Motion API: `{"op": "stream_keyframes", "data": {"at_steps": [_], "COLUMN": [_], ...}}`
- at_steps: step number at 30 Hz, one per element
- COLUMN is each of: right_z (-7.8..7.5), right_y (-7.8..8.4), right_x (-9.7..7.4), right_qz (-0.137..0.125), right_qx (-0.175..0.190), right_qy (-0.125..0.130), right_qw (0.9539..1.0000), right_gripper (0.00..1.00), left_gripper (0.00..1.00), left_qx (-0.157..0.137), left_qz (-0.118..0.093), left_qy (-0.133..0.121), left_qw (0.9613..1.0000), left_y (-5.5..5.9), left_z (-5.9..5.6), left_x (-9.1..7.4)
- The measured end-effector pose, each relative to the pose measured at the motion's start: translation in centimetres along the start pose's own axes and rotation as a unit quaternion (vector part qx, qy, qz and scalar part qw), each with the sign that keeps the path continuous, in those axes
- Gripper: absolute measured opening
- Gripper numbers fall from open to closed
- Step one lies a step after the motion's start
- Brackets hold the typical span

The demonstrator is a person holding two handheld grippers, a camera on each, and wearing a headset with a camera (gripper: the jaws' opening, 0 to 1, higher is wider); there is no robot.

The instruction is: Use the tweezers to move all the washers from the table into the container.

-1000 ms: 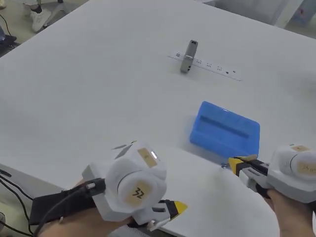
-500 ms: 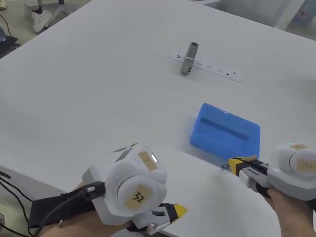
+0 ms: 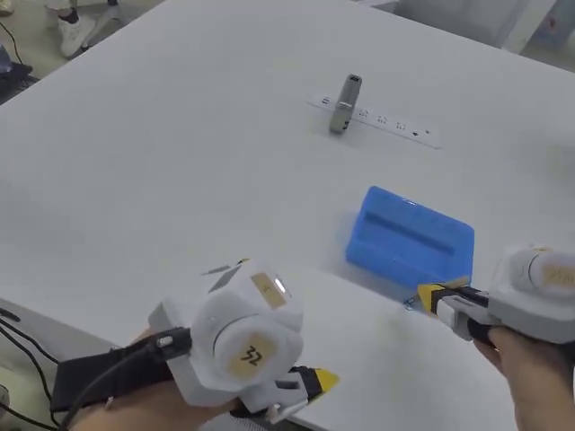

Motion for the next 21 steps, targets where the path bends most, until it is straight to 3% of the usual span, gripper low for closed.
{"op": "stream_keyframes", "data": {"at_steps": [21], "right_z": [0.09], "right_y": [0.23], "right_x": [0.53], "right_qz": [0.021], "right_qx": [-0.016], "right_qy": [-0.012], "right_qw": [0.9996], "right_gripper": [0.04], "left_gripper": [0.86], "left_qx": [-0.004], "left_qz": [-0.003], "left_qy": [0.0], "left_qw": [1.0], "left_y": [-0.09], "left_z": [0.03], "left_x": [0.02]}}
Point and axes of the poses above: the centre of the closed fingertips' face, and the gripper's own axes: x roughly forward along the fingers, z roughly to its left, y roughly out of its underside, the point moved 3 cm from there along -x, roughly backward along the fingers, and after that the axes turned 8 degrees about -z, right-handed, at the moved point
